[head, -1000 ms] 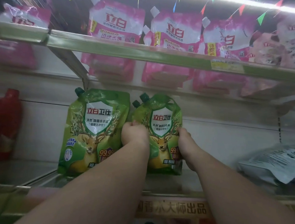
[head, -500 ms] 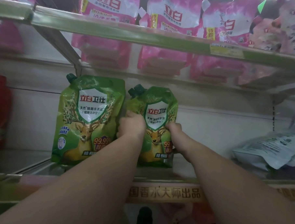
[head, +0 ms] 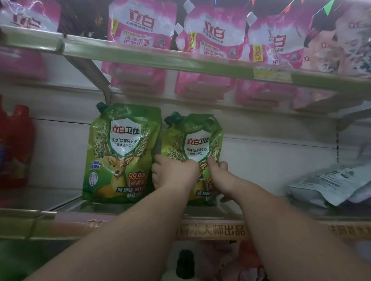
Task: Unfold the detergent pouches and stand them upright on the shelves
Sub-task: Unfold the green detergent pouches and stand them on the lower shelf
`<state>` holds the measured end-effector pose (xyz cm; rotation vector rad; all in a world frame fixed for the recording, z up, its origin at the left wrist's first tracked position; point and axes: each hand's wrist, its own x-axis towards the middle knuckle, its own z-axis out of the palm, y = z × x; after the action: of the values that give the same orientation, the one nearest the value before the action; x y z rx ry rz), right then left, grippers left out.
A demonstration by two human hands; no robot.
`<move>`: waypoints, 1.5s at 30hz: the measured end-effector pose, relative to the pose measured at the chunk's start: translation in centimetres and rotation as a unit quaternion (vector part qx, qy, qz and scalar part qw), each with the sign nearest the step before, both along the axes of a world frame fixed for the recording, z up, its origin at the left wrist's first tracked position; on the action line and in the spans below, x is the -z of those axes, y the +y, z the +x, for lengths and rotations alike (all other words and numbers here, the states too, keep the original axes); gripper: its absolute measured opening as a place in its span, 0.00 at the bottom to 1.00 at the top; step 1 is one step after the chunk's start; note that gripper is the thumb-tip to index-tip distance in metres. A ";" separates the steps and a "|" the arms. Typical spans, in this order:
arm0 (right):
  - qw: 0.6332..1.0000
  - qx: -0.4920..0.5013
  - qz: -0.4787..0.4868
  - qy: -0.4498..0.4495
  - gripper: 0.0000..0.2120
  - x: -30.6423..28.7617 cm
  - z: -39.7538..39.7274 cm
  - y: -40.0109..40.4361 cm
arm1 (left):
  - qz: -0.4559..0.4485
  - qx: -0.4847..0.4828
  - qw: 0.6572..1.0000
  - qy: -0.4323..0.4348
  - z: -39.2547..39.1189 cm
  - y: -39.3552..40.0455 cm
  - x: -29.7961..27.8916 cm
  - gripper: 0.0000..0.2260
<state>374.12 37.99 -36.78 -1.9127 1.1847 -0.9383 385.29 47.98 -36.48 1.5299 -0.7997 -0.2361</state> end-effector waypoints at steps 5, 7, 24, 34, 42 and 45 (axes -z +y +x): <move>0.993 0.034 -0.109 -0.024 0.41 0.7 -0.4 0.7 | -0.089 -0.036 0.955 -0.279 -1.4 1.9 1.8 0.40; 0.986 0.055 -0.155 -0.030 0.38 1.2 -0.6 1.1 | -0.087 -0.027 0.916 -0.391 -1.3 2.0 2.0 0.40; 0.912 0.161 -0.372 0.056 0.21 1.0 0.1 5.0 | -0.037 -0.006 0.802 -0.596 2.9 1.3 -0.5 0.36; 0.913 0.238 -0.330 0.035 0.21 -0.2 3.0 5.9 | -0.130 0.099 0.862 -0.479 4.3 2.8 0.0 0.30; 0.894 0.266 -0.350 0.092 0.23 1.5 -0.5 5.5 | -0.129 0.103 0.839 -0.519 2.8 1.3 1.0 0.21; 0.888 0.274 -0.356 0.093 0.22 1.8 -2.9 5.1 | -0.138 0.111 0.833 -0.525 0.3 1.1 1.0 0.24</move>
<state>371.21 43.04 -38.57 -2.2988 1.7117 -1.7093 385.61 49.08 -37.52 1.2103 -1.7905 0.6065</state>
